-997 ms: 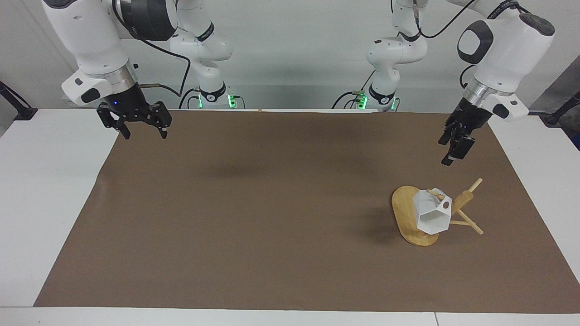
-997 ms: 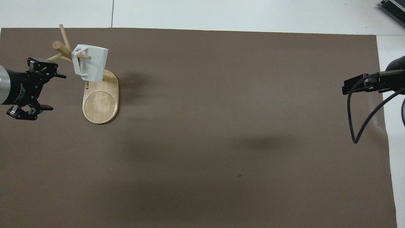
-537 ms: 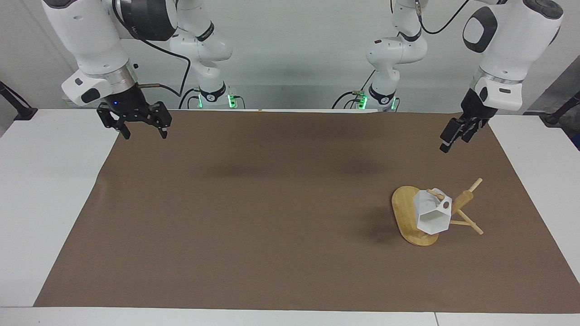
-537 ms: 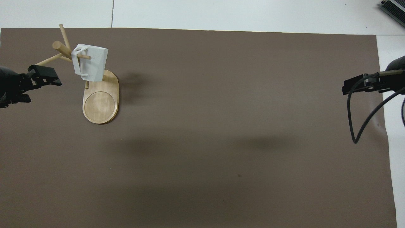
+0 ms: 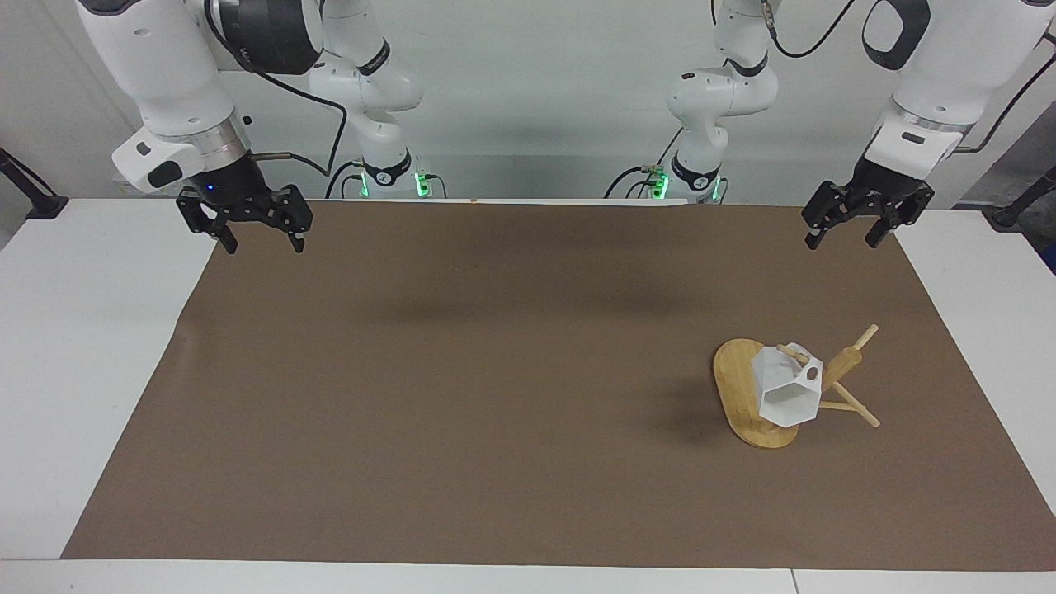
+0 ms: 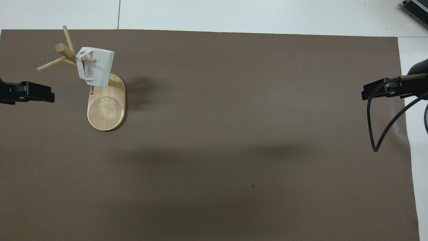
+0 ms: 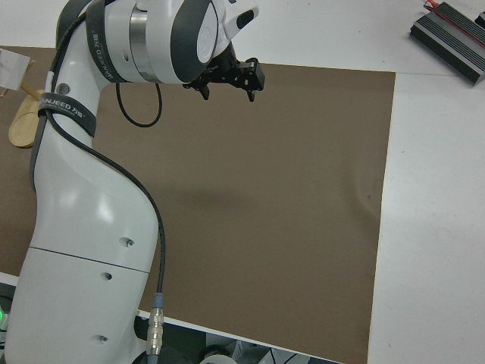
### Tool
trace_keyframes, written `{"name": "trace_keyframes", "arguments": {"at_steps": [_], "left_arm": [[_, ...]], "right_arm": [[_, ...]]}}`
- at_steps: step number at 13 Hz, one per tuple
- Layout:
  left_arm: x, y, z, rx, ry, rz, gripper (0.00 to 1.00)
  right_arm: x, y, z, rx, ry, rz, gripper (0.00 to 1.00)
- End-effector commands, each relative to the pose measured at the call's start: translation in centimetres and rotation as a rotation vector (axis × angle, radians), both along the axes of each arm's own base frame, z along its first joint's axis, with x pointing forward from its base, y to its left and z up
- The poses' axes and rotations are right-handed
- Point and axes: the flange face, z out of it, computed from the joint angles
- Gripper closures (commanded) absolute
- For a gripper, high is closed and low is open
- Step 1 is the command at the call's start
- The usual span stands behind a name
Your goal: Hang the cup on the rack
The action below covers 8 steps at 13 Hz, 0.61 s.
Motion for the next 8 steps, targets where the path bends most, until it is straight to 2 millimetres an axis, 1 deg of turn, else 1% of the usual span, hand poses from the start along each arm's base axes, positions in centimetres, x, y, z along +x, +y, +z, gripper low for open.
{"name": "trace_keyframes", "arguments": {"at_steps": [1,3,5,8], "left_arm": [[0.1,-0.3,1.7,0.028,0.011,-0.079,0.0],[0.5,-0.2,1.9,0.027,0.002,-0.09,0.0],[0.4,-0.2,1.7,0.046,0.009,-0.123,0.0],[-0.2,-3.2,1.6,0.094,0.018,-0.194,0.0]], "right_arm": [[-0.7,-0.2,0.3,0.001,0.01,-0.012,0.0],[-0.7,-0.2,0.3,0.001,0.01,-0.012,0.0],[-0.7,-0.2,0.3,0.001,0.01,-0.012,0.0],[-0.7,-0.2,0.3,0.001,0.01,-0.012,0.0]]}}
